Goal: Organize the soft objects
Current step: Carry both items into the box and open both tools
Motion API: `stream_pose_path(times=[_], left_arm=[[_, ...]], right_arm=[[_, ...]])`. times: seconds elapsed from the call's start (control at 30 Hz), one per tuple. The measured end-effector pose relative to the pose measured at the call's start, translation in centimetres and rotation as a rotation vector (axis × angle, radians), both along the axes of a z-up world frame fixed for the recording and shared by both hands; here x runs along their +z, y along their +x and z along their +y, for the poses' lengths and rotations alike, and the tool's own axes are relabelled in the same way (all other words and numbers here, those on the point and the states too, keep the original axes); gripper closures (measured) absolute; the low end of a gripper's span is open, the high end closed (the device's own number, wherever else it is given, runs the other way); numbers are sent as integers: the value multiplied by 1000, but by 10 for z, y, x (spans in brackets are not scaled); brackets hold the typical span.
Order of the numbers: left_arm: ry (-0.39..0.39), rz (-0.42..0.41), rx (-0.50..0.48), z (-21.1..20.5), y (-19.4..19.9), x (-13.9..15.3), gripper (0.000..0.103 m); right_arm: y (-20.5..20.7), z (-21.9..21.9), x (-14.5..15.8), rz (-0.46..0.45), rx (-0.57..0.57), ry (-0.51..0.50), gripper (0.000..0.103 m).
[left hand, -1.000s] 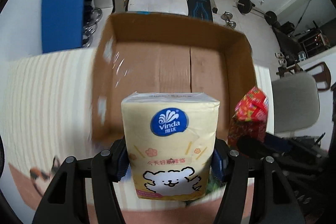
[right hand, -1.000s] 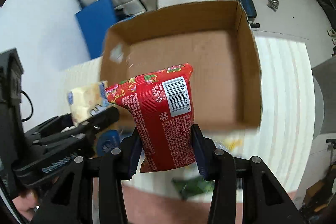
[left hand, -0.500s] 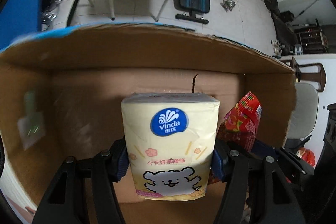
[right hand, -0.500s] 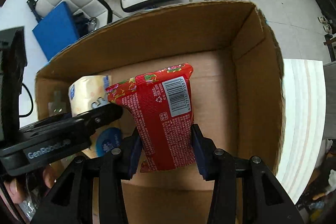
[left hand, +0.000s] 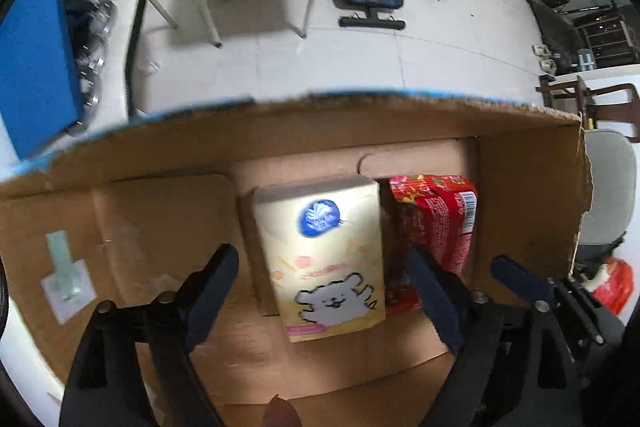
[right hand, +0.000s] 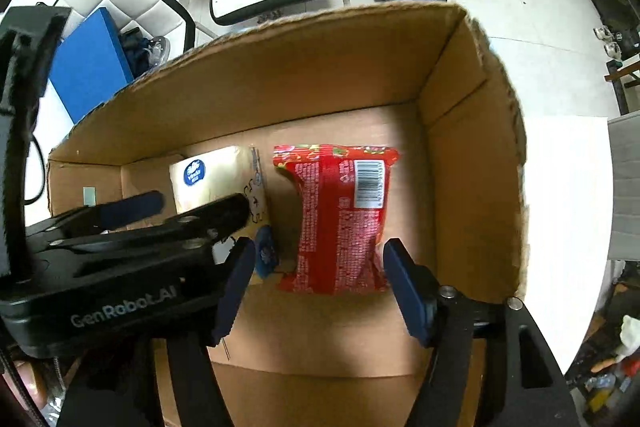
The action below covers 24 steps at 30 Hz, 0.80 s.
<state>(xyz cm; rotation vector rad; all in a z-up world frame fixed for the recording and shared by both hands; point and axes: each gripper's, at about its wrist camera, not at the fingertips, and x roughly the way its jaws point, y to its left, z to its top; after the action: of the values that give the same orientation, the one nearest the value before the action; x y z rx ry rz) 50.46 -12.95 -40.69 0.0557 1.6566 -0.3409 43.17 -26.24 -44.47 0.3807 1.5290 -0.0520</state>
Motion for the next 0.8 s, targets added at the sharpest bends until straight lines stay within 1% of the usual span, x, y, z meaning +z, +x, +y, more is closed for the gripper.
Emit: stream_pose_path(times=[0.07,0.1,0.13,0.2,0.27,0.3,0.43,0.53,0.67,0.8], left_arm=[[32,-34,2,2,-2,5,12],[49,-63,6,4,-5,10,5],[57,-81,11,7,-7,11,4],[71,-109,28,11,-12,15,4],[75,-118,44,17,-18,19,4],[76,-127,53,20,-23,21,4],[86,-159,72,26,-45,33,3],[91,-181,75,25,-63,49,4],[88,-217,90,27,-86,72,4],[79,-297,89,29,-120,105,4]], right_arm=[[-1,0,4,7,5,-14,24],[-5,0,6,9,13,-16,16],[-7,2,7,10,21,-17,10],[-14,3,10,10,38,-26,10],[-18,6,13,11,61,-33,4],[-22,8,15,8,73,-40,0],[-41,14,28,-28,107,-63,0],[-53,17,37,-59,129,-71,0],[-76,19,55,-99,147,-38,0],[-102,20,81,-153,164,-31,0]])
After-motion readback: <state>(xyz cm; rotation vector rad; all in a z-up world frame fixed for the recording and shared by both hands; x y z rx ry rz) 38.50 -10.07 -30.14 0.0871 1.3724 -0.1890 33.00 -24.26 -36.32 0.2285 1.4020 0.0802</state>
